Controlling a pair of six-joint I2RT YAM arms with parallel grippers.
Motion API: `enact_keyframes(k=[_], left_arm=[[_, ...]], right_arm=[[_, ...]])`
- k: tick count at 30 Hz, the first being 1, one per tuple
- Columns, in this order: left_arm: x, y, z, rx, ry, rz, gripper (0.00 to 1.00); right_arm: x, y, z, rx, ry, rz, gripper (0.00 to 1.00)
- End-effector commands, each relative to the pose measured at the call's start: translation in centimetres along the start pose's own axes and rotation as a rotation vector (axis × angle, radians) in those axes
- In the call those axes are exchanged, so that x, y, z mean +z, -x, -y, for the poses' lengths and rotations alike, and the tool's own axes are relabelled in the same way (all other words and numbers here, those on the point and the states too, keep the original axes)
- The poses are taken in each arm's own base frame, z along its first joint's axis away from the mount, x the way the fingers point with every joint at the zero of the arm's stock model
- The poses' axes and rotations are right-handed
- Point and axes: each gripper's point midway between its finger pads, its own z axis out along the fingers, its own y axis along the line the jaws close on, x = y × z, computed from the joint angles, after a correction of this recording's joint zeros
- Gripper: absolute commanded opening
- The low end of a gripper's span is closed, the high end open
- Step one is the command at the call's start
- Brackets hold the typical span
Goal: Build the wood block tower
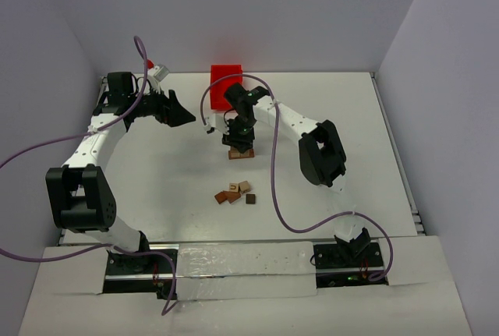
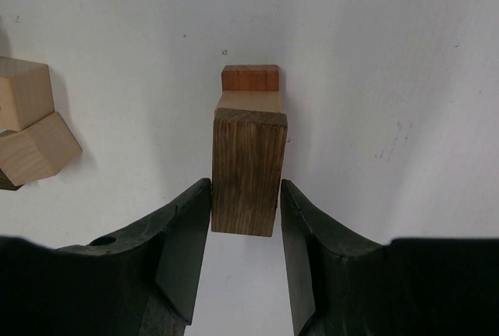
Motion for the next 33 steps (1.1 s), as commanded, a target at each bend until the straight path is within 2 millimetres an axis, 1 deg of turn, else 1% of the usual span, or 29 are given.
enact_keyframes(k=[1,2,4,5,6,8,9,10,11,14,15,17,18,20,21,22,23,24,25,26,29,30,31,32,33], left_arm=[[-0.4,2.1,0.4,0.068,-0.016,0.046,0.99],[-0.5,2.1,0.3,0.069,-0.012,0.045,0.99],[-0.5,2.0,0.3,0.073,-0.01,0.043,0.99],[-0.5,2.1,0.3,0.078,-0.007,0.044,0.99],[-0.6,2.1,0.3,0.084,-0.004,0.044,0.99],[-0.7,2.2,0.5,0.094,-0.005,0.046,0.99],[-0.9,2.3,0.7,0.103,-0.006,0.049,0.99],[-1.0,2.4,0.8,0.11,-0.004,0.05,0.99],[-1.1,2.4,0.8,0.124,-0.002,0.049,0.99],[-1.5,2.2,1.2,0.148,0.002,0.045,0.99],[-1.6,2.2,1.5,0.172,-0.005,0.044,0.99],[-1.9,1.7,2.0,0.184,-0.015,0.033,0.99],[-2.1,1.4,2.4,0.204,-0.028,0.031,0.99],[-2.3,0.8,2.9,0.231,-0.042,0.023,0.99],[-2.6,0.1,3.3,0.271,-0.047,0.014,0.99],[-2.8,-0.3,3.5,0.298,-0.05,0.008,0.99],[-2.9,-1.2,3.8,0.368,-0.061,-0.007,0.96],[-2.9,-2.4,4.2,0.401,-0.072,-0.032,0.94],[-2.6,-3.6,4.7,0.429,-0.081,-0.063,0.92],[-2.0,-4.6,5.1,0.478,-0.09,-0.097,0.89],[-0.4,-8.1,6.4,0.546,-0.119,-0.201,0.85],[0.5,-9.6,6.9,0.577,-0.128,-0.242,0.83],[1.4,-10.6,7.5,0.613,-0.135,-0.277,0.82],[2.3,-11.2,8.1,0.635,-0.134,-0.303,0.81],[3.6,-12.2,8.6,0.657,-0.124,-0.33,0.81]], right_arm=[[-1.1,1.2,0.5,-0.002,-0.035,0.024,0.5],[-1.4,1.6,0.5,-0.003,-0.036,0.041,0.54],[-2.3,2.3,0.4,-0.004,-0.044,0.066,0.56],[-2.7,2.8,0.3,-0.004,-0.043,0.088,0.62],[-3.4,3.3,0.2,-0.007,-0.05,0.108,0.66],[-4.8,4.2,0.0,-0.015,-0.063,0.14,0.68],[-5.4,4.6,-0.1,-0.018,-0.065,0.155,0.71],[-6.2,5.2,-0.3,-0.021,-0.065,0.178,0.86],[-7.4,5.9,-0.5,-0.028,-0.078,0.2,0.87],[-10.0,7.2,-1.3,-0.041,-0.1,0.261,0.88],[-11.8,7.8,-1.9,-0.051,-0.113,0.302,0.88],[-13.8,8.4,-2.4,-0.051,-0.133,0.351,0.89],[-15.4,8.9,-3.1,-0.06,-0.142,0.399,0.89],[-17.1,9.1,-3.9,-0.04,-0.143,0.453,0.89],[-19.1,9.1,-4.5,-0.036,-0.152,0.502,0.89],[-19.3,8.7,-4.8,-0.021,-0.149,0.527,0.89],[-21.0,8.1,-5.6,0.012,-0.156,0.579,0.89],[-22.1,7.2,-5.8,0.046,-0.166,0.613,0.89],[-22.5,6.3,-5.9,0.081,-0.168,0.635,0.89],[-22.6,5.4,-6.5,0.117,-0.16,0.657,0.89],[-22.0,2.5,-7.0,0.214,-0.152,0.676,0.89],[-20.9,0.4,-7.0,0.28,-0.143,0.665,0.89],[-20.2,-1.1,-7.3,0.327,-0.136,0.659,0.89],[-20.2,-1.8,-7.5,0.35,-0.142,0.662,0.89],[-19.5,-3.4,-7.7,0.409,-0.148,0.657,0.89]])
